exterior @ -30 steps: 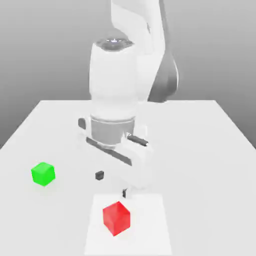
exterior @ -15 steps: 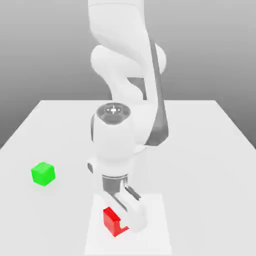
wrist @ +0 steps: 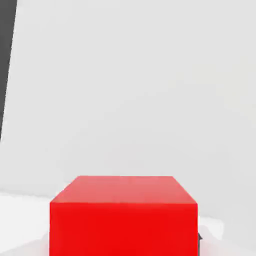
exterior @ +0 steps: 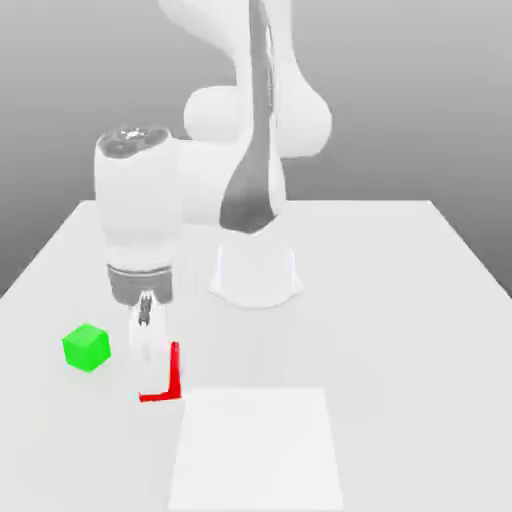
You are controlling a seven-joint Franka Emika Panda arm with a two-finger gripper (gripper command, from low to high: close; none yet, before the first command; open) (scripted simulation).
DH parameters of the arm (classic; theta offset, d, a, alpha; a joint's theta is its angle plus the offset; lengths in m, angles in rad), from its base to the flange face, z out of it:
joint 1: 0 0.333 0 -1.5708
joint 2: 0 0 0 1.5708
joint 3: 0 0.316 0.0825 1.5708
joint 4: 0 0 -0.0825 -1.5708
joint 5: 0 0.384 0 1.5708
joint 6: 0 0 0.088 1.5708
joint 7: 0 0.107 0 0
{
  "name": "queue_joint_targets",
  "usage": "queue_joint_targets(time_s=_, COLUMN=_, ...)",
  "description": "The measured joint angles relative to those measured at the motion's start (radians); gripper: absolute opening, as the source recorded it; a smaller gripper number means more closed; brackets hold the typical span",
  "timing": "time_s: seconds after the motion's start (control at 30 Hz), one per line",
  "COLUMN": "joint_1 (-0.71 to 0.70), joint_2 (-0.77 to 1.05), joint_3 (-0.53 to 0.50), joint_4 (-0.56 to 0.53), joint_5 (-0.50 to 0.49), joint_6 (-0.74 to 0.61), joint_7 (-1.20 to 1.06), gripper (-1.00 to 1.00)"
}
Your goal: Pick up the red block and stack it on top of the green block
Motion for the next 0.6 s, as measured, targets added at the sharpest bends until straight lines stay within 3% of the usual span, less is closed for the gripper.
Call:
queue_joint_targets(time_s=0.47, joint_1=-0.325, joint_2=-0.163, joint_3=-0.129, joint_4=-0.119, joint_5=-0.061, joint_6=-0.043, joint_7=0.605, gripper=-1.0)
queue_joint_targets(time_s=0.6, joint_1=-0.365, joint_2=-0.097, joint_3=-0.144, joint_4=-0.128, joint_5=-0.066, joint_6=0.032, joint_7=0.671, gripper=-1.0)
